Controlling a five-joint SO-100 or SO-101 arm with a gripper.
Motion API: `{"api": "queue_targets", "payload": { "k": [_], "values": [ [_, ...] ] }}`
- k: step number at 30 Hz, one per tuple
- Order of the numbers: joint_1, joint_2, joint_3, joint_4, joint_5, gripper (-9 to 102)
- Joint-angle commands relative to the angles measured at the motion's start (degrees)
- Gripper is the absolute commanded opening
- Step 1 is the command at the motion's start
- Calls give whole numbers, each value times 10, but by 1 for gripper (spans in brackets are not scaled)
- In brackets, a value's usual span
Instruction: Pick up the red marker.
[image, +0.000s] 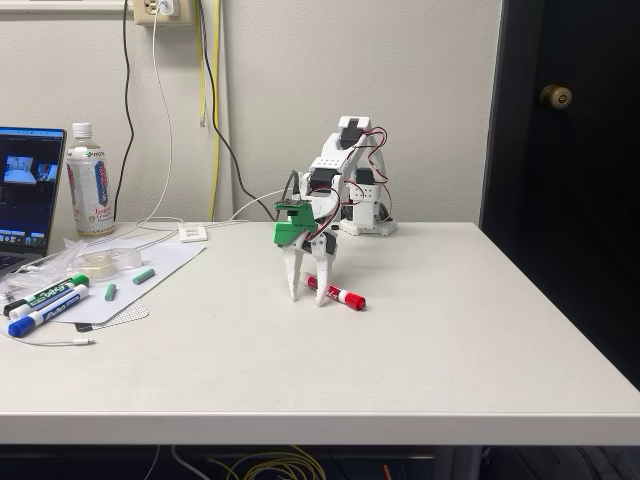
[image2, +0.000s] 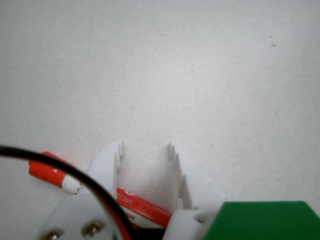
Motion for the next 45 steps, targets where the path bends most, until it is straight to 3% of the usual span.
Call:
{"api": "queue_targets", "payload": {
  "k": [1,22,32,37,45],
  "values": [
    [-18,25,-27,28,33,23],
    [-18,44,-31,15,32,23],
    [-13,57,-149,119,2,23],
    [-10,80,-149,116,-55,23],
    [6,91,-145,111,-252,24]
  ]
}}
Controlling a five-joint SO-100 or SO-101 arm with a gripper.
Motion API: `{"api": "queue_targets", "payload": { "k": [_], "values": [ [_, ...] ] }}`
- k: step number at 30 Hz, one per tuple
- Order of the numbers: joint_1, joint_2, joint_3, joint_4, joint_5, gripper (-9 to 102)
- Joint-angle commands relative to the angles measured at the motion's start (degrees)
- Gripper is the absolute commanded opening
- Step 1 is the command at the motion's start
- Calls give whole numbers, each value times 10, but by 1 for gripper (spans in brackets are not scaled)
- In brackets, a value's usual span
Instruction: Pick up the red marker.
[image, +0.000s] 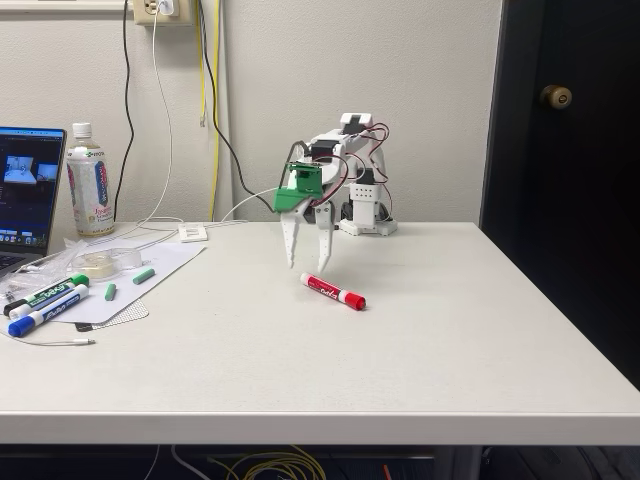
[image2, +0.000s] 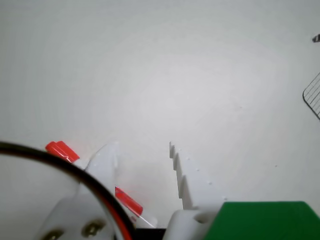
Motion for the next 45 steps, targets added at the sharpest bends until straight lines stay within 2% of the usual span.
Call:
{"api": "queue_targets", "payload": {
  "k": [1,11,17,22,27,33,45],
  "values": [
    [1,49,-26,-6,-84,24],
    [-7,41,-25,34,-227,26],
    [-15,47,-11,72,-256,36],
    [-18,54,20,63,-286,38],
    [-18,57,52,30,-301,41],
    [-18,82,153,-70,-307,46],
    [-30,91,231,-127,-285,45]
  ]
}}
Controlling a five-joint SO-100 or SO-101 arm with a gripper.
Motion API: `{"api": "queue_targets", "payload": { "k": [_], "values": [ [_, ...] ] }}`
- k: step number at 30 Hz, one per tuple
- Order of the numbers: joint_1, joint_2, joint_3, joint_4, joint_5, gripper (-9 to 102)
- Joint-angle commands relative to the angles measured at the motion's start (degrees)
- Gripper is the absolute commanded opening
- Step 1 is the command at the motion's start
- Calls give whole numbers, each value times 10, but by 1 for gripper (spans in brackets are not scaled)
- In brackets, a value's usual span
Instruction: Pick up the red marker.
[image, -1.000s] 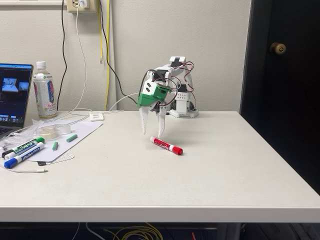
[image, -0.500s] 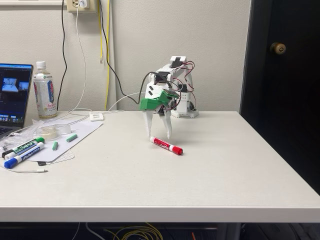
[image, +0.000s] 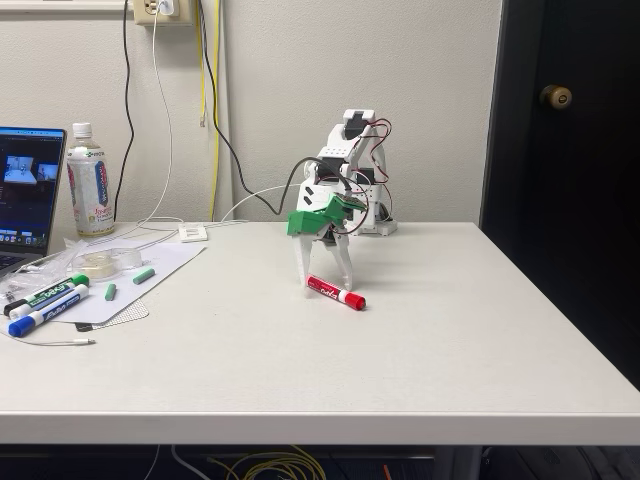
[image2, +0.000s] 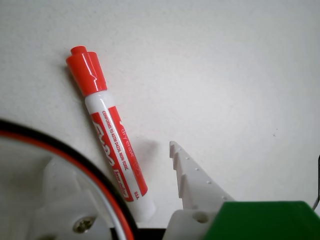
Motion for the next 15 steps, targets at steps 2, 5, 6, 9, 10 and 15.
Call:
{"api": "queue_targets", "payload": {
  "k": [2,5,6,9,10,15],
  "values": [
    [-6,47,42,-60,13,45],
    [-7,44,59,-84,17,44],
    [-8,42,59,-85,18,44],
    [-9,40,59,-83,20,40],
    [-10,39,59,-83,22,39],
    [-10,34,61,-82,25,36]
  ]
}}
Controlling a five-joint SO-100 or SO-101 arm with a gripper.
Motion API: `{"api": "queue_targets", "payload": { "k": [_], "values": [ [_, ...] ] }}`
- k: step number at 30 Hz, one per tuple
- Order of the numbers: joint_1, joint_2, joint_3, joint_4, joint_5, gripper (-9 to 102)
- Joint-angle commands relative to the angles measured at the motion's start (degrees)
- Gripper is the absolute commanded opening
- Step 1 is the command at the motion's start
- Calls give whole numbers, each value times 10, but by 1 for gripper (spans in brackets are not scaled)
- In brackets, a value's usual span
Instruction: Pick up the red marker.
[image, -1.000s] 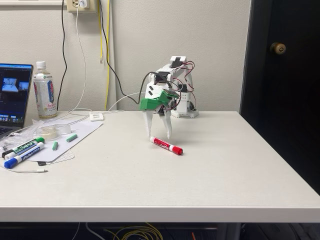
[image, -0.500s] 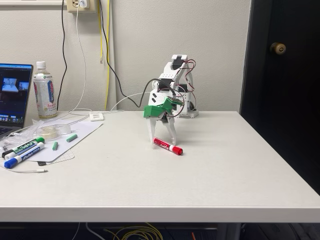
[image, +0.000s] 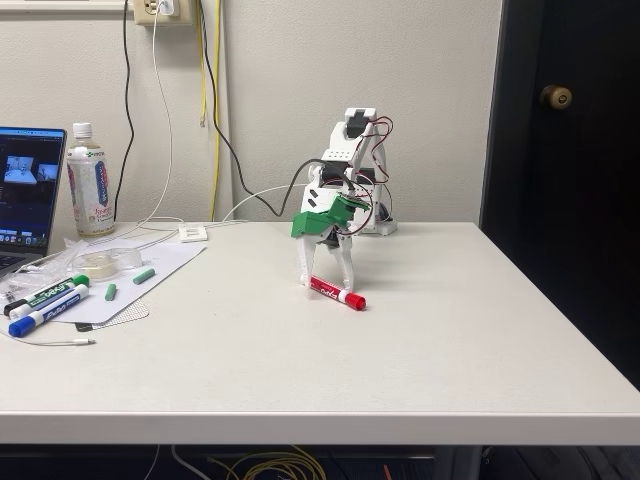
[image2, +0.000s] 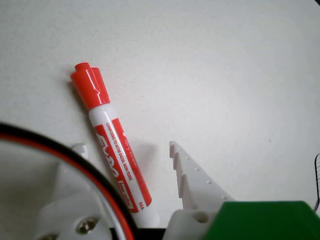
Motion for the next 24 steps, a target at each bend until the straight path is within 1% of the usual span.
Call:
{"api": "queue_targets", "payload": {
  "k": [1,6,16,24],
  "values": [
    [-3,13,1,-4,3,35],
    [-5,7,-1,-2,4,34],
    [-19,-3,-7,68,19,34],
    [-29,-11,-7,84,25,33]
  ]
}}
